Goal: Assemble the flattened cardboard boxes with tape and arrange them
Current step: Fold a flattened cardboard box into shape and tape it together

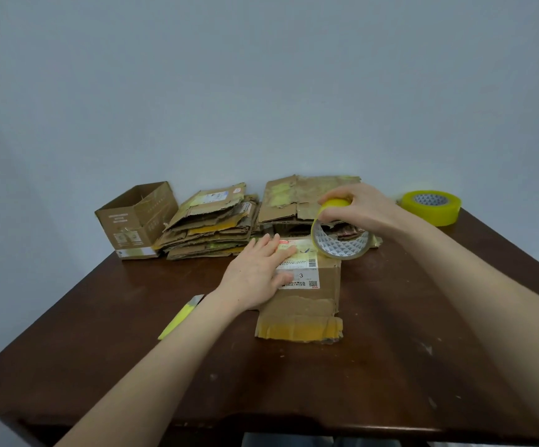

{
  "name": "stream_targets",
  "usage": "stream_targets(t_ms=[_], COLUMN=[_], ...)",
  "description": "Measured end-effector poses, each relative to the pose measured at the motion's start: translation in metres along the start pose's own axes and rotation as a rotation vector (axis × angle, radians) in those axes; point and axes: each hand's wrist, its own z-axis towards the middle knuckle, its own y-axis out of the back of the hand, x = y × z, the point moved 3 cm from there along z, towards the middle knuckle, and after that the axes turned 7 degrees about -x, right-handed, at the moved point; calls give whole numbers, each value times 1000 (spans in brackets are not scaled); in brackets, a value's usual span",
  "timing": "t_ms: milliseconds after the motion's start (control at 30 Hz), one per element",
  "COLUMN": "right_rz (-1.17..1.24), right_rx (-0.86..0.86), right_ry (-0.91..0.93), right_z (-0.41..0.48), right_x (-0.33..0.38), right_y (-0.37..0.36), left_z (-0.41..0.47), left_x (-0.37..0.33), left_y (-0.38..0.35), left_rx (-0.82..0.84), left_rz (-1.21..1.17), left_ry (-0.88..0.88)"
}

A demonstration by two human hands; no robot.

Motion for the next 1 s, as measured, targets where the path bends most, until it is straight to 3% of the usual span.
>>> stream_targets(t_ms=[133,233,433,700,900,1000], right_rz=[-66,-44,498,395,467,471], right_rx=[-5,1,-92,-125,-136,-135], right_ry=[35,1,-213,-170,-162,-156], right_z=[3,3,-17,-20,-26,-32], right_x=[4,0,-31,-44,-57,-63], right_y=[-6,-5,-6,16,12,14], left_z=[8,7,11,6,2,4], left_x=[-28,-31,-26,-22,-13,-12], left_y=[-1,-6,-10,-12,-13,-11], left_rx=[-80,-91,-50,-46,-45,5], left_rz=[17,60,99,114,-36,11], left_ry=[72,5,-40,15,80,92])
